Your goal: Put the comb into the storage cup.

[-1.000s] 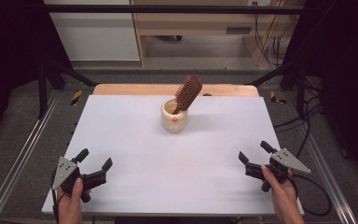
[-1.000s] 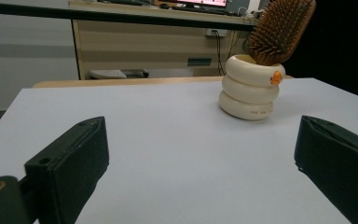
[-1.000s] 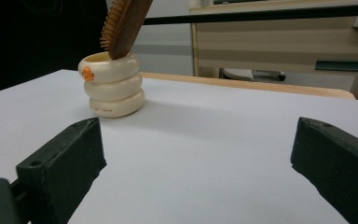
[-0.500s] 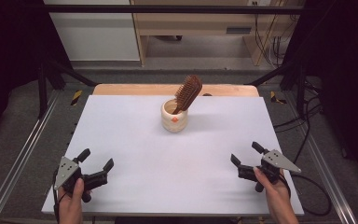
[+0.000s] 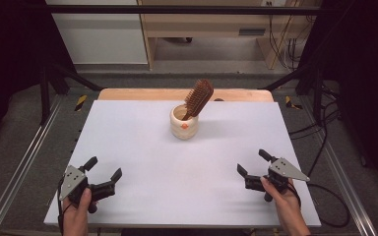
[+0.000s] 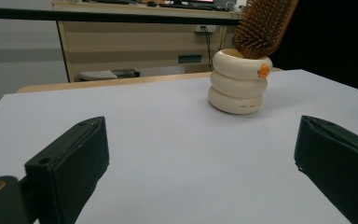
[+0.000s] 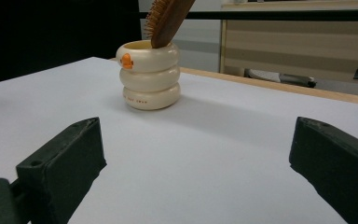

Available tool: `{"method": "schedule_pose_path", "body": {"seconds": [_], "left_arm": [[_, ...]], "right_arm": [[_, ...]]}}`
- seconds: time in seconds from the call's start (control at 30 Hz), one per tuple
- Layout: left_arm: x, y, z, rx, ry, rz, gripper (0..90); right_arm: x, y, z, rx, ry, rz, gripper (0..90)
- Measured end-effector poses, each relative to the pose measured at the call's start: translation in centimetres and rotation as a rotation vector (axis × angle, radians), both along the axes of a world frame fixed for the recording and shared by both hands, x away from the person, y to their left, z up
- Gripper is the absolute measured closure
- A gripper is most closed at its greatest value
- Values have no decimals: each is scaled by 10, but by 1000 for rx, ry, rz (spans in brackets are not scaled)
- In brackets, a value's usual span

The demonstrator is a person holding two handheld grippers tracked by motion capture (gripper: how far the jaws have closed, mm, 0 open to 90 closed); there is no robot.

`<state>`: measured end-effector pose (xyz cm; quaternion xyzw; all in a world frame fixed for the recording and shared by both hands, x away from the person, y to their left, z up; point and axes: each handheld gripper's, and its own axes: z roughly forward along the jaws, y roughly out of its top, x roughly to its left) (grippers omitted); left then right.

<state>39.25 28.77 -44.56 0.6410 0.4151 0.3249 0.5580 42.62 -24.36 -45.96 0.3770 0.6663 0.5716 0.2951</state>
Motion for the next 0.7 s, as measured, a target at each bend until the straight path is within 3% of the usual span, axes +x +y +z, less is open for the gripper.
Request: {"method": "schedule_pose_path", "body": {"seconds": [0.7], "left_arm": [[0,-4,0,4,-11,-30,32]], "right_arm": [[9,11,-1,17,-1,40,27]]}}
